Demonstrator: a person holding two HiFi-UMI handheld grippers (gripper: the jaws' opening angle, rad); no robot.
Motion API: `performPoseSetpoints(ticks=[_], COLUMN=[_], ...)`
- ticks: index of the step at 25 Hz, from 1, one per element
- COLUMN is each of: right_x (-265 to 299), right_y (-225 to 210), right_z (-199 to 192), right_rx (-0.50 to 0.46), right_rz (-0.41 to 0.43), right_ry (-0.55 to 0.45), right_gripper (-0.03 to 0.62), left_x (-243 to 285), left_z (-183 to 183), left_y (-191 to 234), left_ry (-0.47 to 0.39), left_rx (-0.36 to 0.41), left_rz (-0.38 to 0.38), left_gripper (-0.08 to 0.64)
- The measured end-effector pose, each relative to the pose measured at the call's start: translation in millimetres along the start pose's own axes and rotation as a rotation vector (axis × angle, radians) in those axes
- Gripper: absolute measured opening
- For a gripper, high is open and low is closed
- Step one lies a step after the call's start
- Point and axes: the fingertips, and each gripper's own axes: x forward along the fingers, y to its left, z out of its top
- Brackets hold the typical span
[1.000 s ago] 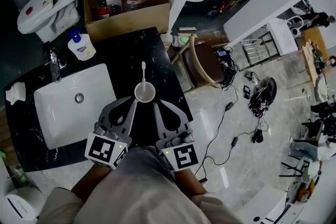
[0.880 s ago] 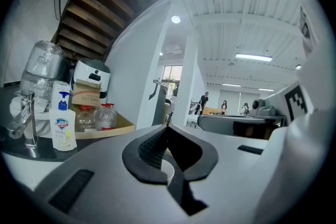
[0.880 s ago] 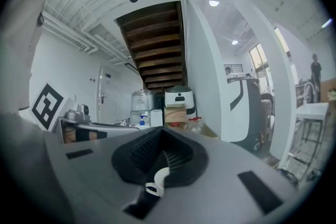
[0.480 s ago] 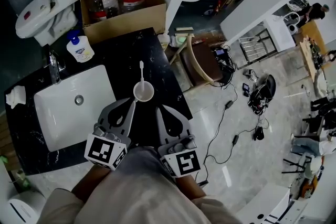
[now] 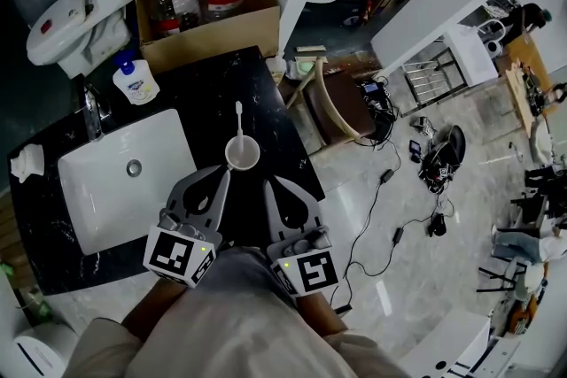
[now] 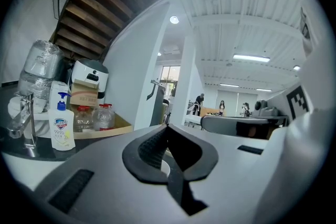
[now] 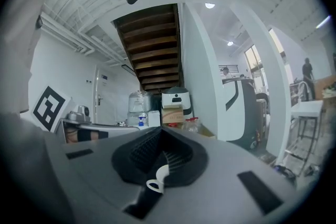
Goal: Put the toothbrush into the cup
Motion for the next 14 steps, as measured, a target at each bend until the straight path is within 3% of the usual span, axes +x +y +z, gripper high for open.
performPoseSetpoints(ticks=[14], right_x=[0.5], right_y=[1.5], right_z=[-0.9], right_rx=[-0.001], right_rz=[0.004], right_ry=[0.002], right_gripper=[0.003], left_x=[-1.9], left_z=[-0.2], left_y=[1.9], left_ry=[-0.002], left_rx=[0.0], left_rz=[0.006], left_gripper=[0.008])
